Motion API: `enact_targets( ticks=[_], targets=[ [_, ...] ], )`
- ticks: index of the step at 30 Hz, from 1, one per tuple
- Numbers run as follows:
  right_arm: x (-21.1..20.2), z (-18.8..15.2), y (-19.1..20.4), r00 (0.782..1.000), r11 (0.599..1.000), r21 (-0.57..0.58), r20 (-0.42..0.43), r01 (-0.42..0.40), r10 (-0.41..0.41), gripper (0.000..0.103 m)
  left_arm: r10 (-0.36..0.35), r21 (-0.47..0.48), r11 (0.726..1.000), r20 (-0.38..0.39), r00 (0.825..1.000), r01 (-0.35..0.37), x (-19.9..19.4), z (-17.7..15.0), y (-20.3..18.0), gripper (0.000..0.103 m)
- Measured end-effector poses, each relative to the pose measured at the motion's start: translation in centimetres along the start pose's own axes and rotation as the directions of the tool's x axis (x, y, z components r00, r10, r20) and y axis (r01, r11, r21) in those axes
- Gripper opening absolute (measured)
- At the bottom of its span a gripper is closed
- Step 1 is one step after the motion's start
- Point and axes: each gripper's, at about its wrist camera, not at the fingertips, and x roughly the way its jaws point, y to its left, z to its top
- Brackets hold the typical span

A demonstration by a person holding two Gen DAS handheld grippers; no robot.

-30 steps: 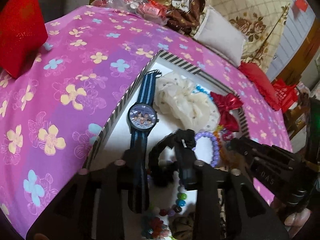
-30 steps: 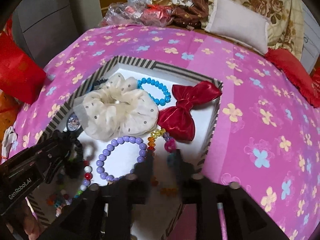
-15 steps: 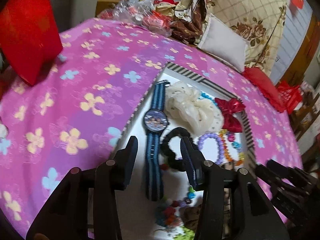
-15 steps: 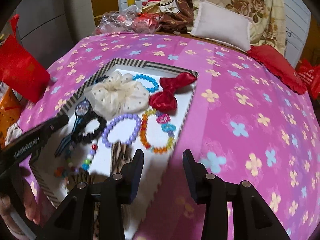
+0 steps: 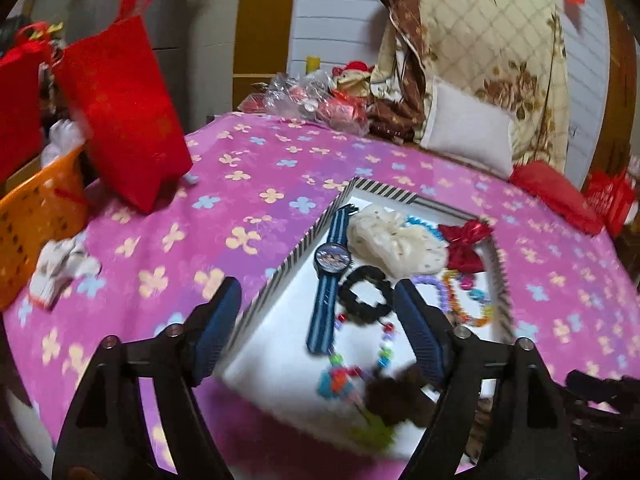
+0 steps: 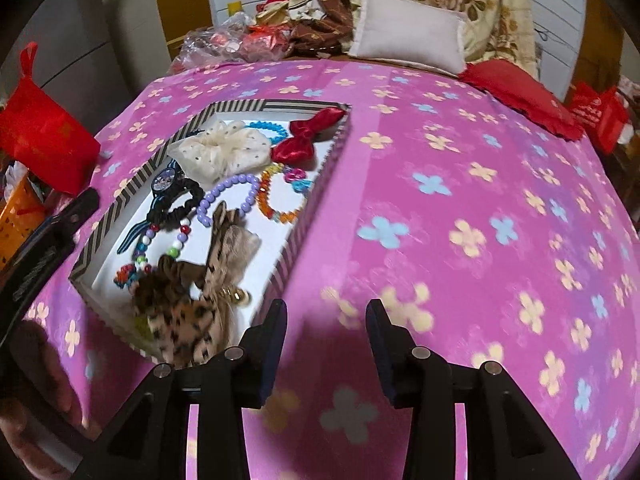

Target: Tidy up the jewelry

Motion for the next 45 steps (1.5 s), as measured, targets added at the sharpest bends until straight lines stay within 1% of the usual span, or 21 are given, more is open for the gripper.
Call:
enact_targets(
  ticks=[3,6,11,14,16,19,22,25,28,38,45],
  targets=[
    [-1.3,-0.8,-0.5,1.0,1.0,-0.004,0.015,0.011,-0.011,0.039,0.008,-0.023,1.0,0.003,1.0,-0.008,-2.8,-0.9,0.0,0.08],
    [-2.4,-1.6,-1.0,1.0,1.0,0.009,0.019,-0.003,0.003,0.039,-0.001,-0.001,1.0,-0.017,1.0,0.001,-5.4,-2.1,-0.2,0.08],
    [-3.8,-2.9,-1.5,1.0,0.999,0.034,0.022,-0.014,0.013,0.039,0.01,0.041,0.999,-0.081,0.997,-0.006,-8.5,-4.0,-0.6,0.08],
    [-4.3,-3.7,-1.4,1.0,0.999,0.042,0.017,-0.011,0.011,0.04,0.017,0.067,0.998,-0.147,0.989,-0.007,-9.5,-4.7,-1.0,0.08],
    [-4.8,-4.3,-1.3,1.0,0.999,0.048,0.013,-0.009,0.008,0.04,0.017,0.084,0.996,-0.174,0.985,-0.003,-10.2,-5.1,-1.1,0.08],
    [-5.7,-5.2,-1.1,1.0,0.999,0.035,0.022,-0.001,0.001,0.04,0.012,0.1,0.995,-0.193,0.981,0.007,-11.6,-5.5,-1.3,0.08],
    [-6.9,-5.9,-0.9,0.999,1.0,0.019,0.047,0.011,-0.012,0.04,0.016,0.122,0.992,-0.193,0.981,0.008,-12.8,-5.9,-1.5,0.08],
    [-7.8,-6.3,-0.9,0.998,1.0,0.028,0.054,0.007,-0.009,0.041,0.031,0.147,0.989,-0.188,0.982,-0.003,-13.9,-6.2,-1.8,0.08],
    [-8.5,-6.7,-0.8,0.998,1.0,0.026,0.061,0.014,-0.016,0.041,0.044,0.152,0.988,-0.175,0.984,-0.017,-14.7,-6.4,-2.0,0.08],
    [-9.5,-8.0,-0.6,0.997,0.998,0.032,0.056,0.048,-0.05,0.042,0.103,0.176,0.982,-0.168,0.98,-0.073,-15.4,-6.6,-2.0,0.08],
    [-9.3,-8.2,-0.6,0.997,0.997,0.04,0.04,0.06,-0.061,0.042,0.11,0.192,0.978,-0.163,0.98,-0.078,-15.5,-7.0,-2.1,0.08]
  ],
)
